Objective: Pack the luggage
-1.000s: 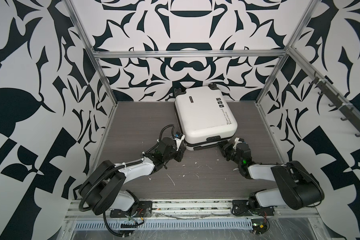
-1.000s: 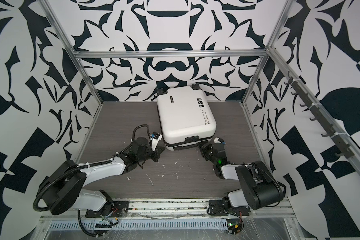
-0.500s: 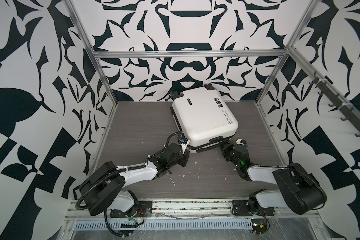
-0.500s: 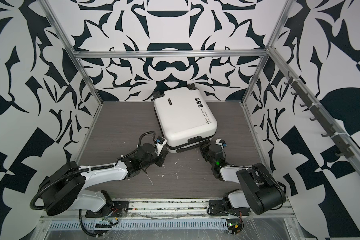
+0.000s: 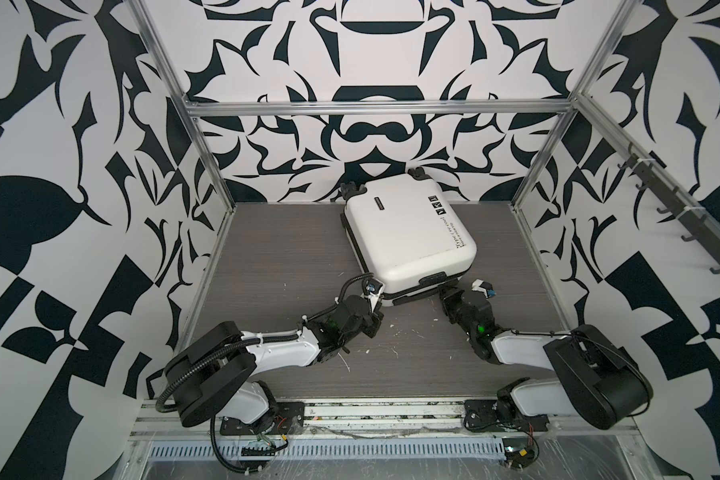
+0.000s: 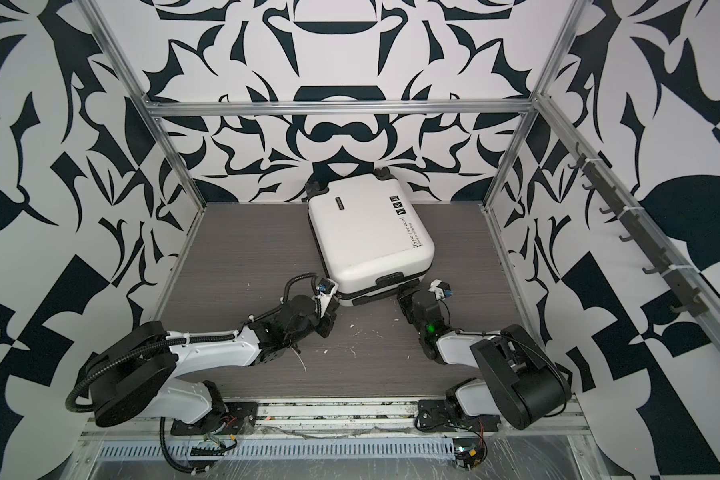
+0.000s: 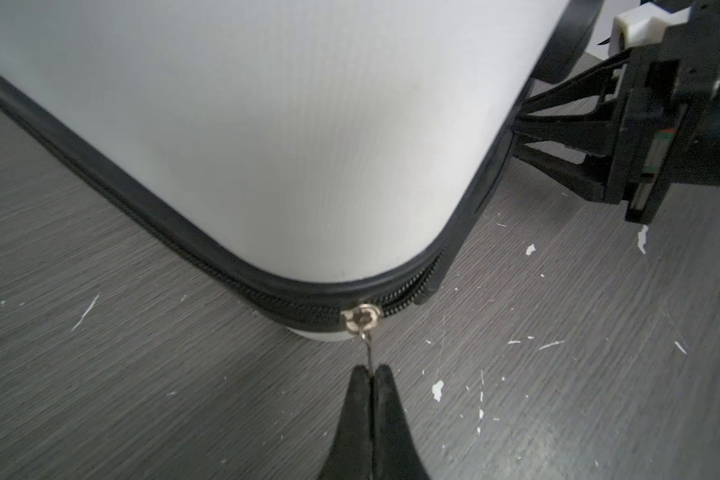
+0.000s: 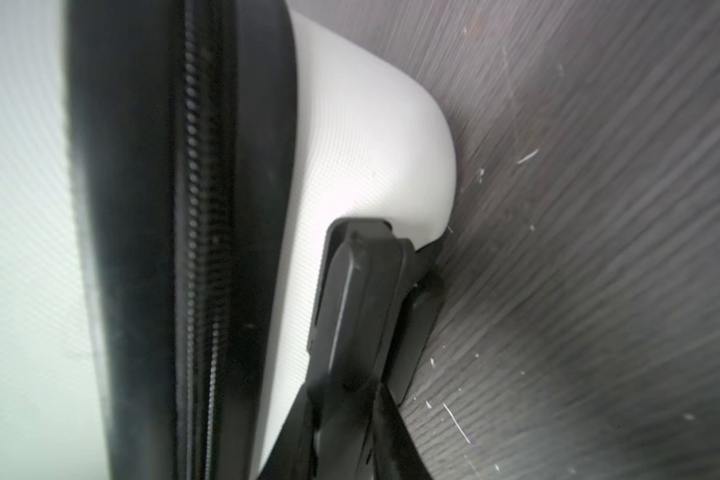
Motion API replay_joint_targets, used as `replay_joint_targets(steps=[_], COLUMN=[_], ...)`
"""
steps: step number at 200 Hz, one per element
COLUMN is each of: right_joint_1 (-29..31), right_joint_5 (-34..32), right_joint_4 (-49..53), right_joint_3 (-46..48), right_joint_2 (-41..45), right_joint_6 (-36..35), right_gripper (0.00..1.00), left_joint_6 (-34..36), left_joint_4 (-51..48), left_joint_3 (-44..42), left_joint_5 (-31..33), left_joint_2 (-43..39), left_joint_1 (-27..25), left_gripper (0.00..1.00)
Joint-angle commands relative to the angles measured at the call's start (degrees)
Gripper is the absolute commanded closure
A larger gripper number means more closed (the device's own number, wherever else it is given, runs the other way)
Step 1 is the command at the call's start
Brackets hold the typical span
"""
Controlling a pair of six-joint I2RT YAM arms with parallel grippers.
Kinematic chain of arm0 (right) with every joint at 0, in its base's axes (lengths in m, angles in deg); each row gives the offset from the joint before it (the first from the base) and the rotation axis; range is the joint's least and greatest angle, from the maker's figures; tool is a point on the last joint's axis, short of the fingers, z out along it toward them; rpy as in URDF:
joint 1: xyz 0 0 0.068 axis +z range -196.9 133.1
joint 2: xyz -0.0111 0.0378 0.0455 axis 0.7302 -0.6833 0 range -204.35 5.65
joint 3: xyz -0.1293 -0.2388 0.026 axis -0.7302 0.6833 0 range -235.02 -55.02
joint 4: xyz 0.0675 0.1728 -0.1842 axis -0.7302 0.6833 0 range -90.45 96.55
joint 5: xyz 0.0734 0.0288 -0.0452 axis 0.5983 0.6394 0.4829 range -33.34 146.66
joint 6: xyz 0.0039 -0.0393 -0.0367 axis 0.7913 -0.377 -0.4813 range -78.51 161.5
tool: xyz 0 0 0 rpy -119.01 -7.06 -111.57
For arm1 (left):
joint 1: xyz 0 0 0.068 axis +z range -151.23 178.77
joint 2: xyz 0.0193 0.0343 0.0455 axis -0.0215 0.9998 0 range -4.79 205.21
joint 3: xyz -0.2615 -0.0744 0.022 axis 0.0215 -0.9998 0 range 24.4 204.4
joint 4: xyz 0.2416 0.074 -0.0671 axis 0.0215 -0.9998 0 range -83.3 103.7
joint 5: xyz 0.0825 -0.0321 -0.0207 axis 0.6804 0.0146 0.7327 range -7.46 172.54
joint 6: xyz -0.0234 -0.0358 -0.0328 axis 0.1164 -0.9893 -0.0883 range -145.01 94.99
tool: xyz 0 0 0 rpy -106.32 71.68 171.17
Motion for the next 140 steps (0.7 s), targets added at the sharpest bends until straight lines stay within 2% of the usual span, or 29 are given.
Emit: replay_joint_targets(steps=[1,70,140], right_joint_1=[2.40,4.31,6.65], right_joint_5=[4.16,2.75,1.07], right_joint_4=[-7.26,-9.08,-10.58], right_joint_3=[-3.01,-3.24,-3.10], right_joint_2=[-0.67,-2.61,-3.94], right_joint_6=[-1.11,-0.25,0.11], right_gripper=[1.00,1.00,1.00], left_joint_6=[4.07,4.43,3.40], left_joint_4=[8.47,9.03,10.27], left_joint_3=[0.20,2.56,5.68], left_joint_5=[-2.69,-2.34,0.64], left_joint_2=[-0.76,2.25,5.97], left_joint_1=[-3.63,-6.37,-9.23], left_gripper=[1.00,1.00,1.00])
